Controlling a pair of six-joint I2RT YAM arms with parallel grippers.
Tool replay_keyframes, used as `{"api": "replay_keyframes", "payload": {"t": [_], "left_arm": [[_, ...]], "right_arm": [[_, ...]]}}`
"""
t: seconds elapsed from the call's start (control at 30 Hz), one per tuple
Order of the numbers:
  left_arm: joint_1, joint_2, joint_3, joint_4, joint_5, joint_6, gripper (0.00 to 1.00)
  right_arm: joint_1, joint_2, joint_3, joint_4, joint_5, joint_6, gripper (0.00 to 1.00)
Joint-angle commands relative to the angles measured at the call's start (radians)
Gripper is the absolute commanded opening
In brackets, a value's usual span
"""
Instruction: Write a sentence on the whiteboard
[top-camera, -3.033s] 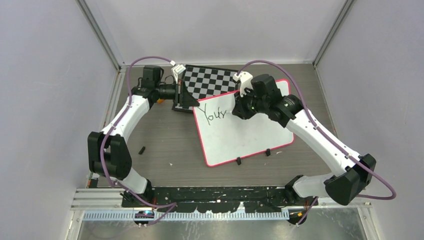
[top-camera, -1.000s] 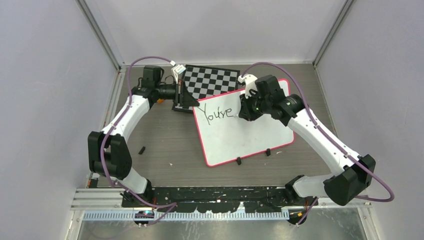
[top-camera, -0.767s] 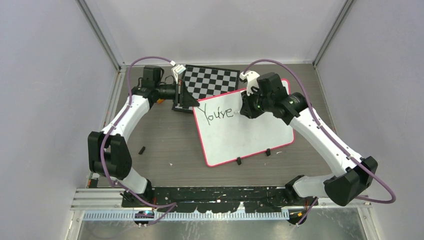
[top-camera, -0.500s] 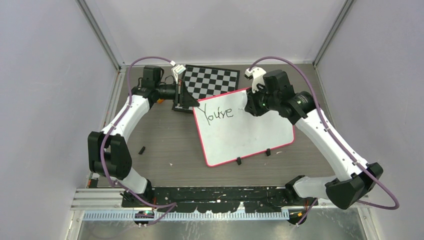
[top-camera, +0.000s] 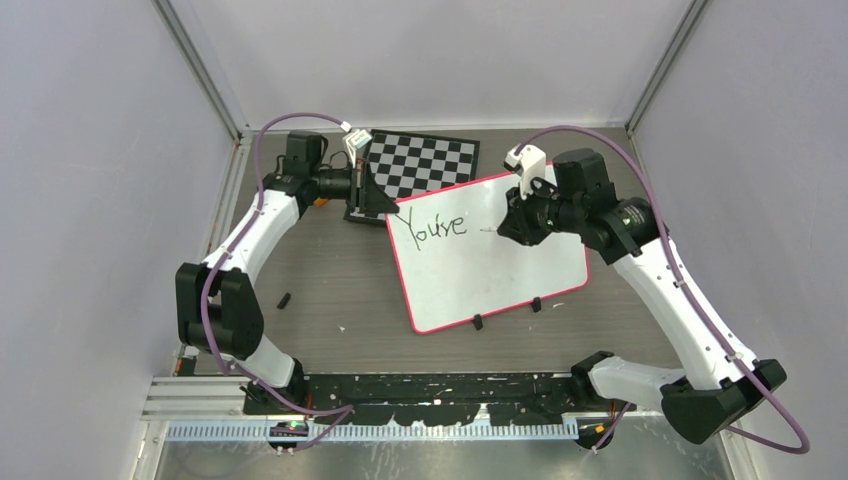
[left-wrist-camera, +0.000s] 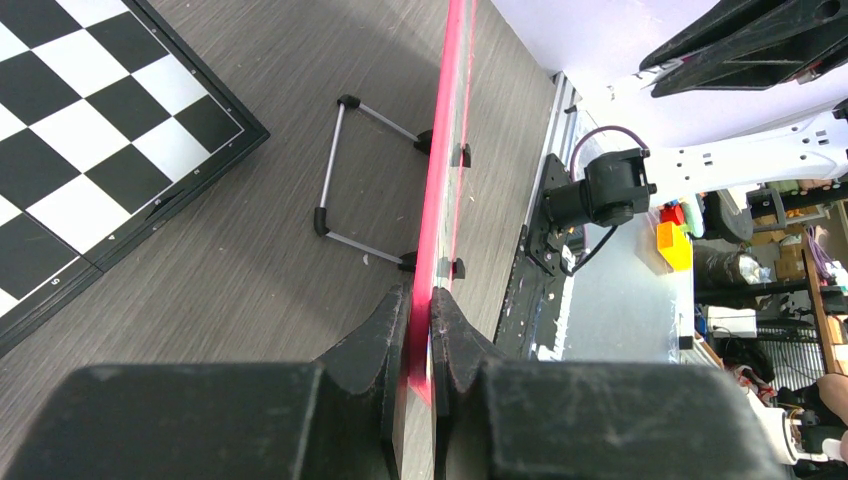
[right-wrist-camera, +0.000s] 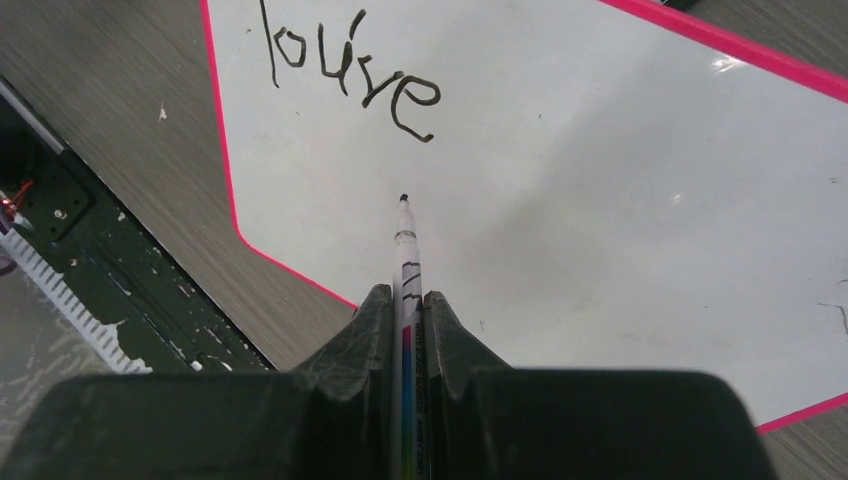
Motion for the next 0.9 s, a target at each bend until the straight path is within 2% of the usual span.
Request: {"api": "replay_keyframes", "payload": {"t": [0.0, 0.33, 0.6, 0.87], "left_arm": [[-0.040, 0.011, 0.000, -0.058, -0.022, 0.013, 0.00], [-0.040, 0.013, -0.002, -0.061, -0.020, 0.017, 0.00], [-0.040, 0.013, 0.002, -0.072, -0.023, 0.028, 0.00], [-0.040, 0.019, 0.008, -0.081, -0.023, 0.035, 0.00]], "right_arm": [[-0.003, -0.010, -0.011, 0.045, -0.037, 0.050, 0.00], [-0.005, 0.057, -0.005, 0.103, 0.024, 0.007, 0.00], [-0.042, 0.120, 0.069, 0.100, -0.063, 0.009, 0.00], [-0.095, 0.145, 0.053, 0.131, -0.149, 0.029, 0.00]]}}
